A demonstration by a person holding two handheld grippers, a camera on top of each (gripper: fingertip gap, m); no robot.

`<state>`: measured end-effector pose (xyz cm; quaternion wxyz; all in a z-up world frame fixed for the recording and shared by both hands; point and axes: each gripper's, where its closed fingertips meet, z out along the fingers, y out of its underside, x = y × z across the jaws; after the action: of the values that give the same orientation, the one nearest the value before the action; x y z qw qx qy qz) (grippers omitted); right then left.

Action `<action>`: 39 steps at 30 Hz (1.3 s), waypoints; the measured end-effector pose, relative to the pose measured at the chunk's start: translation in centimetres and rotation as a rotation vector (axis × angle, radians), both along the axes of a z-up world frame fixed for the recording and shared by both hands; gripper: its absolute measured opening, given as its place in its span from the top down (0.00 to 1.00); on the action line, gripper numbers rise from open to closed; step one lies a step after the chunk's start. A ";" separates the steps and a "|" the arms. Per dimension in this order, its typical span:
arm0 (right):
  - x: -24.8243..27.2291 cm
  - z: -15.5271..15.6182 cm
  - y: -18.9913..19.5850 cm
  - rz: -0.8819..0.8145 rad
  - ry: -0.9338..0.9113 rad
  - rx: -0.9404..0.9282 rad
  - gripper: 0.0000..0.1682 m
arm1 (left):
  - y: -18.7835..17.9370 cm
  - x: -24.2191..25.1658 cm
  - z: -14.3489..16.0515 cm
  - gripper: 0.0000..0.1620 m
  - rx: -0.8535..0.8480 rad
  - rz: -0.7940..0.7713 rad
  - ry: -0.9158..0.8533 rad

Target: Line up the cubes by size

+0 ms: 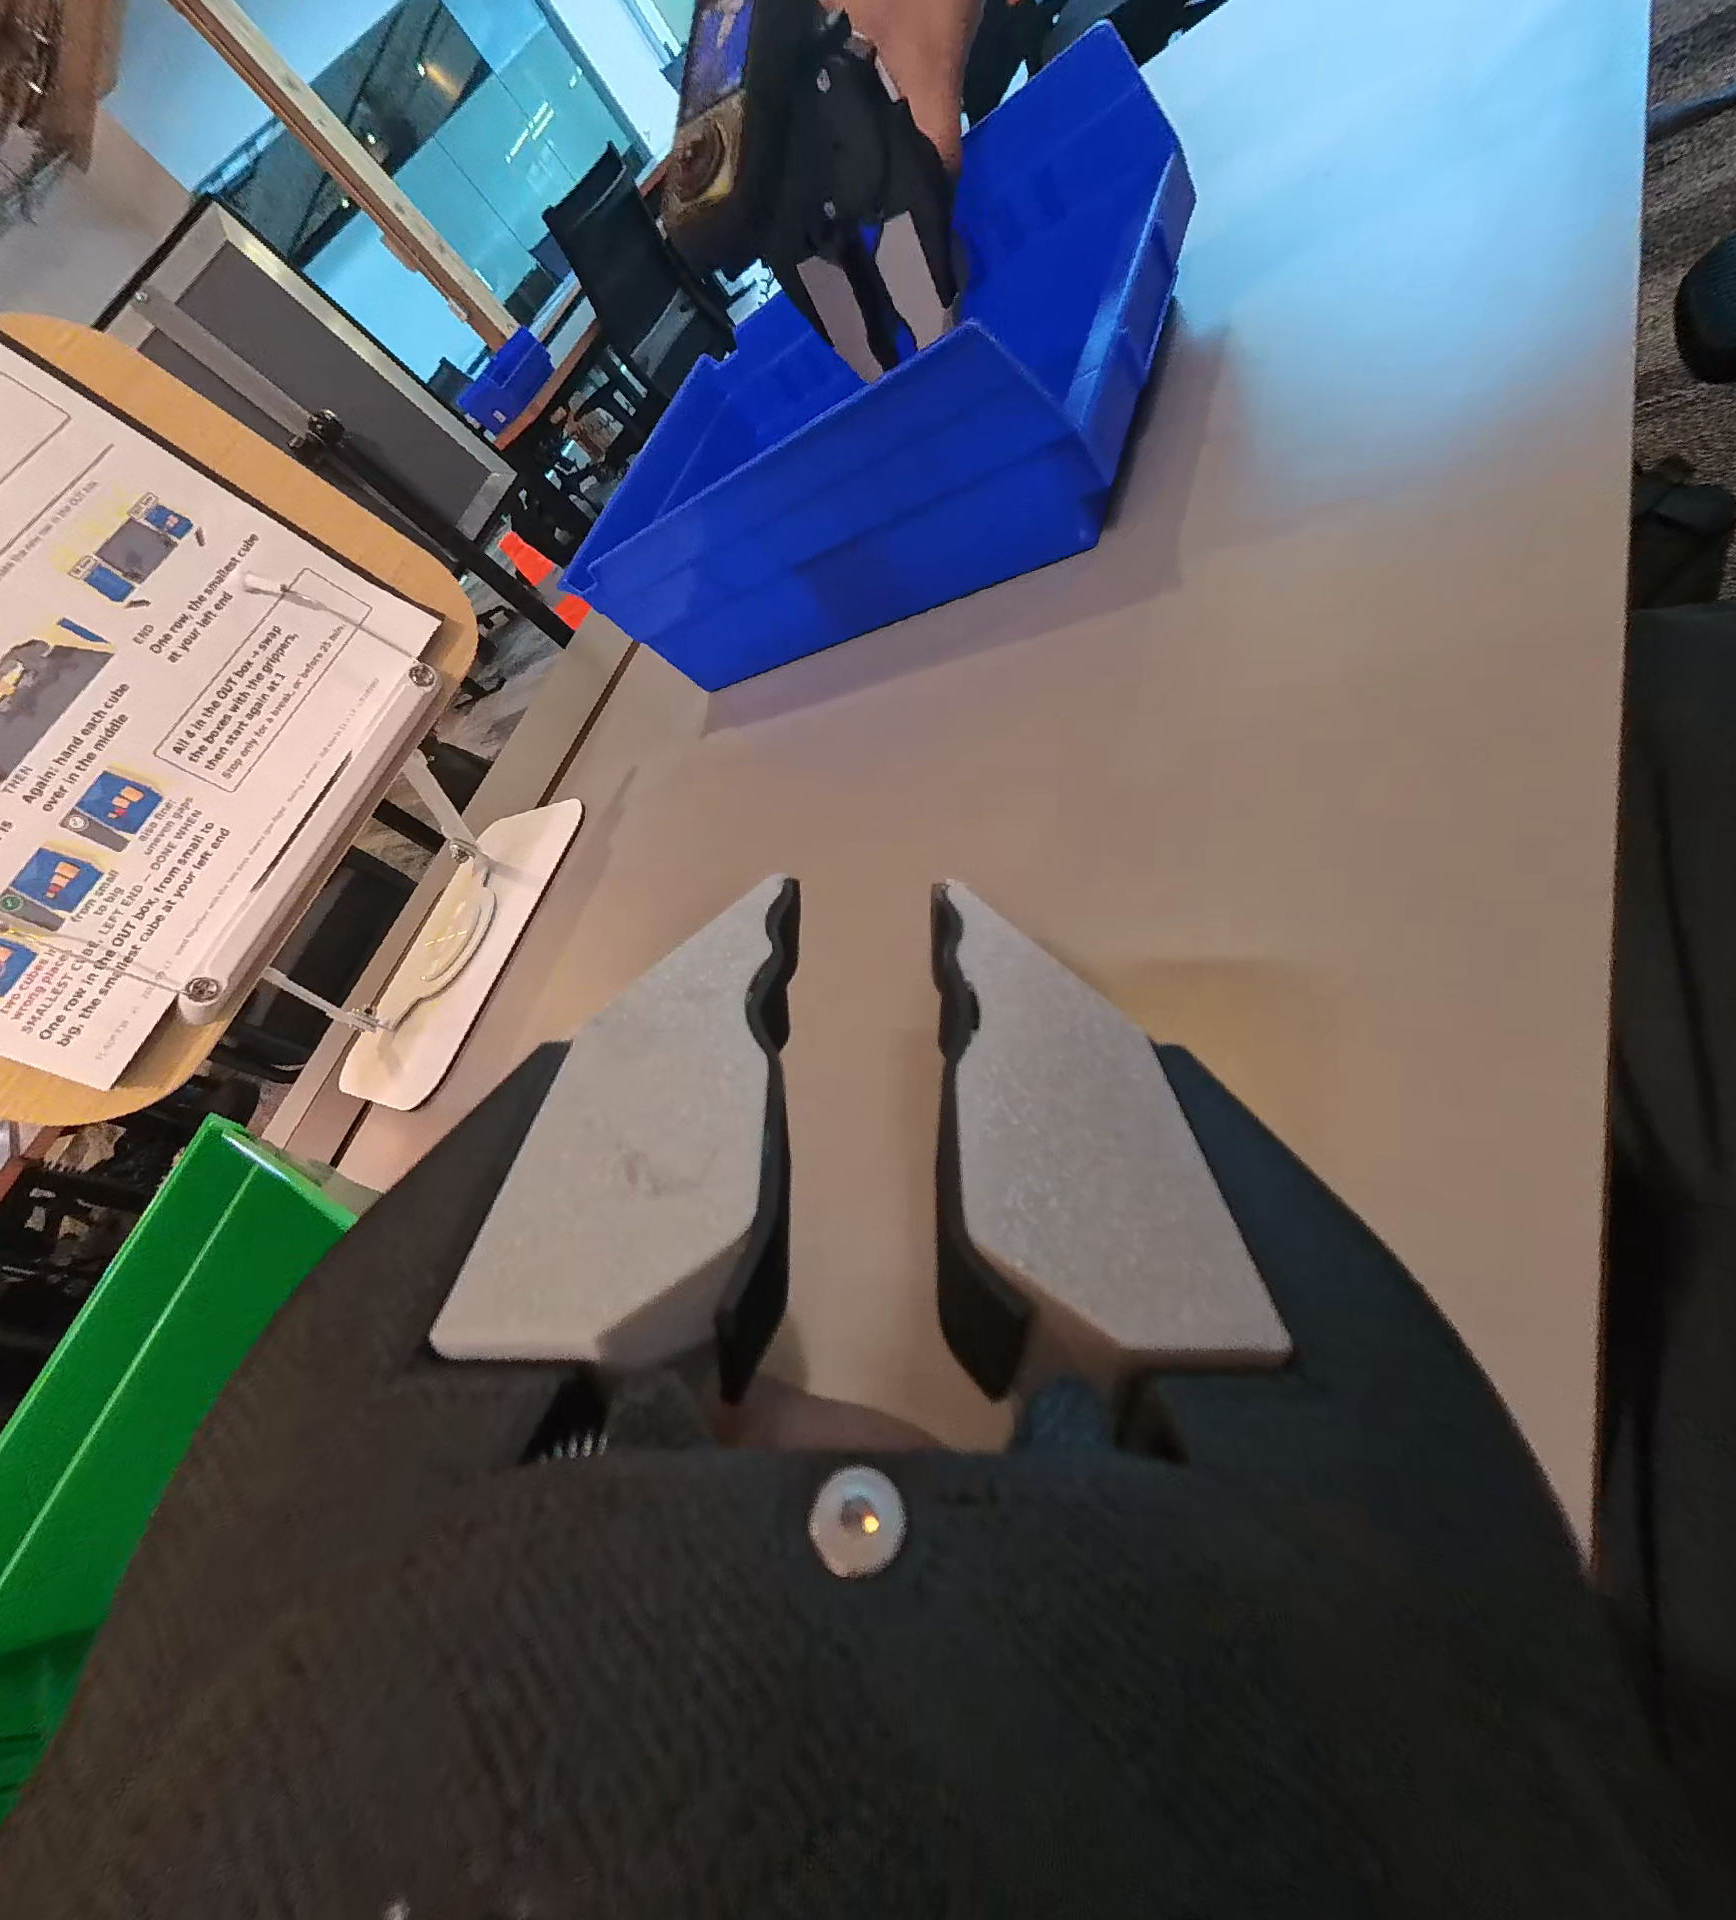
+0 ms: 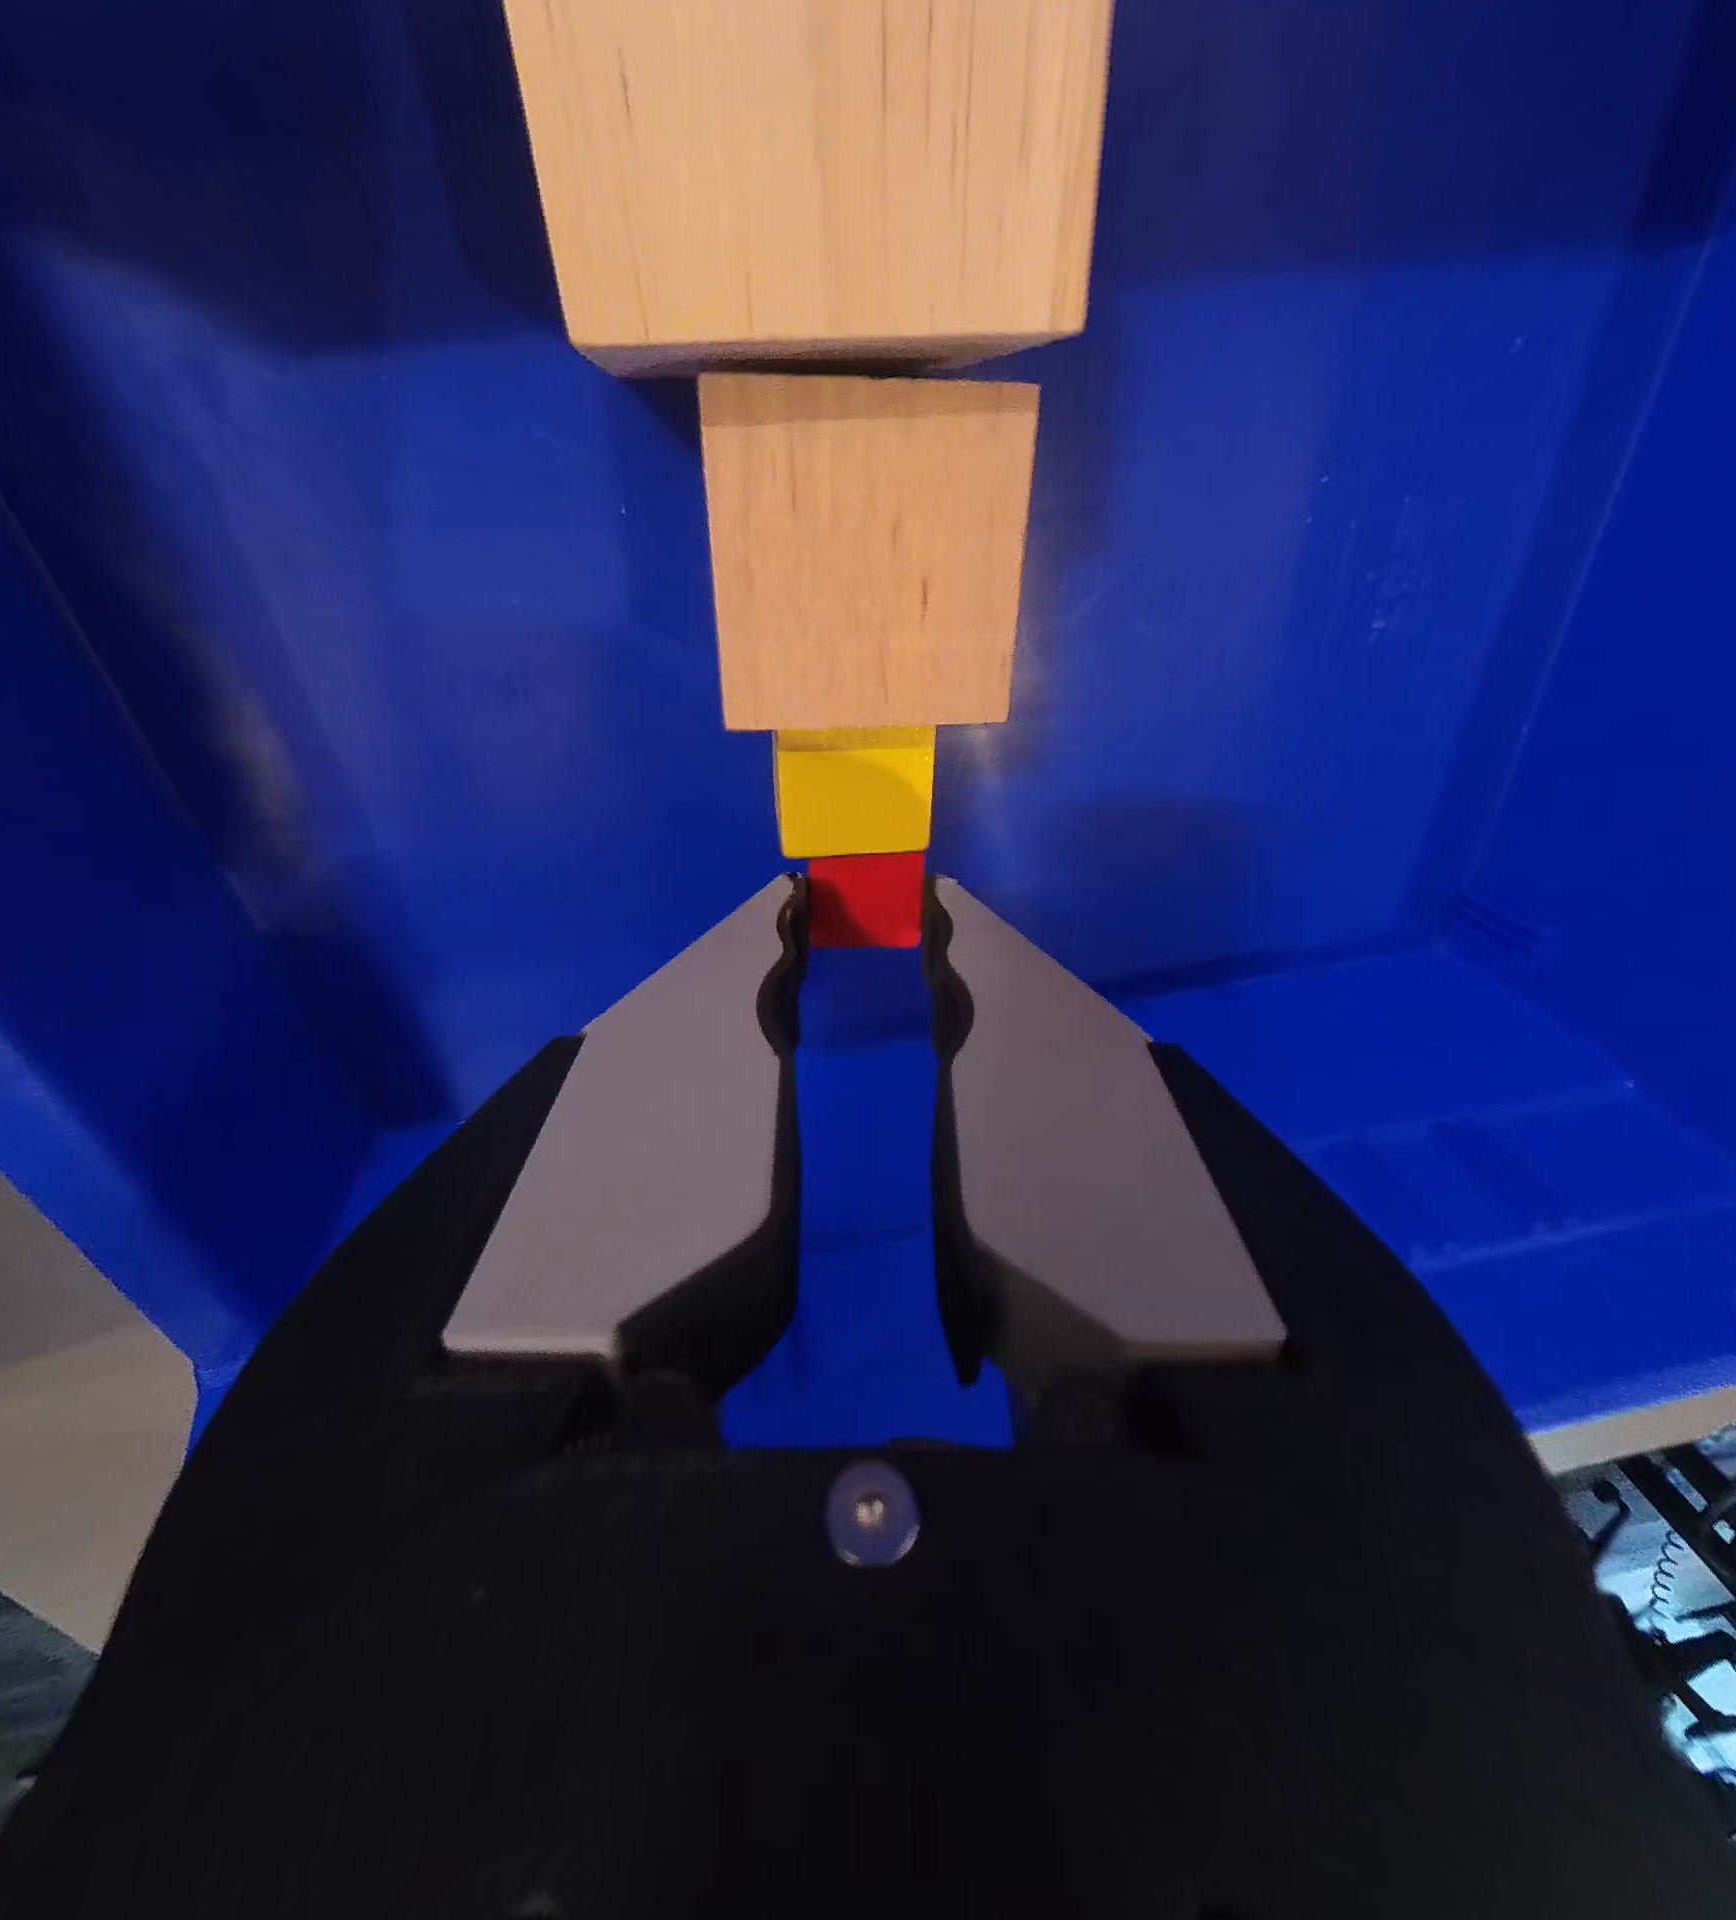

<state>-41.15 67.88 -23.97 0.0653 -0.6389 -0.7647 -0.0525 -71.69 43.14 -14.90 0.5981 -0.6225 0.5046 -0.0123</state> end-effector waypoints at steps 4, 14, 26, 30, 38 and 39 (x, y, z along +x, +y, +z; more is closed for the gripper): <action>0.3 -0.3 0.3 -0.013 -0.037 0.018 0.79 | 0.0 0.0 0.0 0.86 -0.002 0.001 -0.001; -0.7 6.6 -2.0 -0.165 0.266 0.041 0.56 | 1.3 -4.8 1.5 0.62 -0.053 0.327 -0.131; -4.3 2.6 -17.9 -0.237 0.543 0.109 0.50 | -2.5 -14.3 -5.6 0.70 -0.307 0.620 0.242; -4.6 1.7 -16.2 -0.160 0.405 0.223 0.54 | -0.4 -15.5 -5.8 0.67 -0.453 0.431 0.457; -5.3 -0.6 -13.2 -0.137 0.231 0.104 0.84 | 4.4 -17.3 -9.6 0.83 -0.561 0.400 0.715; -5.3 -0.6 -13.3 -0.133 0.237 0.107 0.85 | 4.7 -17.0 -9.5 0.83 -0.539 0.406 0.709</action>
<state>-46.49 54.58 -24.57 0.1854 -0.6857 -0.7036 -0.0218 -88.74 47.84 -24.43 0.1977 -0.8067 0.5246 0.1870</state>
